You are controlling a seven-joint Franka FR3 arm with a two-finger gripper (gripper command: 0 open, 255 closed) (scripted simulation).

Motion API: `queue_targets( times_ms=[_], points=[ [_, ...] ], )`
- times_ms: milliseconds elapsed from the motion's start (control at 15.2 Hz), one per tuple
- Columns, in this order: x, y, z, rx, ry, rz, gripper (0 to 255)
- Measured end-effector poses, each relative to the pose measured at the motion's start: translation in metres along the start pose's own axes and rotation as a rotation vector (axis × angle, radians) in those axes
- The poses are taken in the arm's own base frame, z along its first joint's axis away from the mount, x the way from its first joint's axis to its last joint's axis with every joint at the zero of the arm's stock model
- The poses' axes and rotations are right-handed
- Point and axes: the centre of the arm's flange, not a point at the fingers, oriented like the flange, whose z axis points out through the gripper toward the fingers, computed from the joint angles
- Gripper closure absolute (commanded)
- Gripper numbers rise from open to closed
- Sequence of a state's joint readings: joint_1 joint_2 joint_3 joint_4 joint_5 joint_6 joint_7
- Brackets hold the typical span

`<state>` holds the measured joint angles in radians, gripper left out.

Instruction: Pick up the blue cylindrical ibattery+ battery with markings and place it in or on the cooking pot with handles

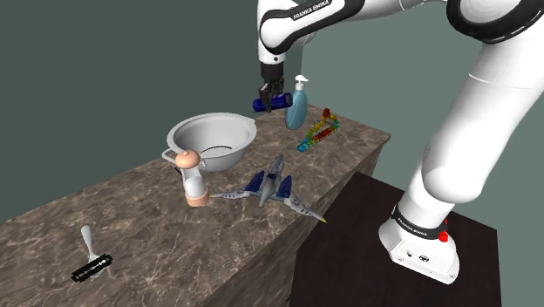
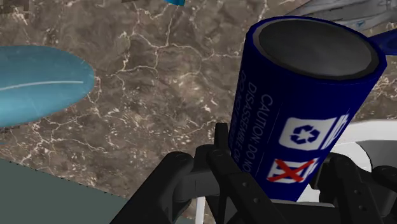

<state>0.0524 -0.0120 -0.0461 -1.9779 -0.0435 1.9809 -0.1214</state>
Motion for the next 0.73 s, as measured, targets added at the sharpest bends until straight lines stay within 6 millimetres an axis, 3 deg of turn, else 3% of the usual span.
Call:
queue_targets(
  times_ms=[726],
  points=[
    [0.111, -0.096, -0.002, 0.000, 0.000, 0.000, 255]
  ],
)
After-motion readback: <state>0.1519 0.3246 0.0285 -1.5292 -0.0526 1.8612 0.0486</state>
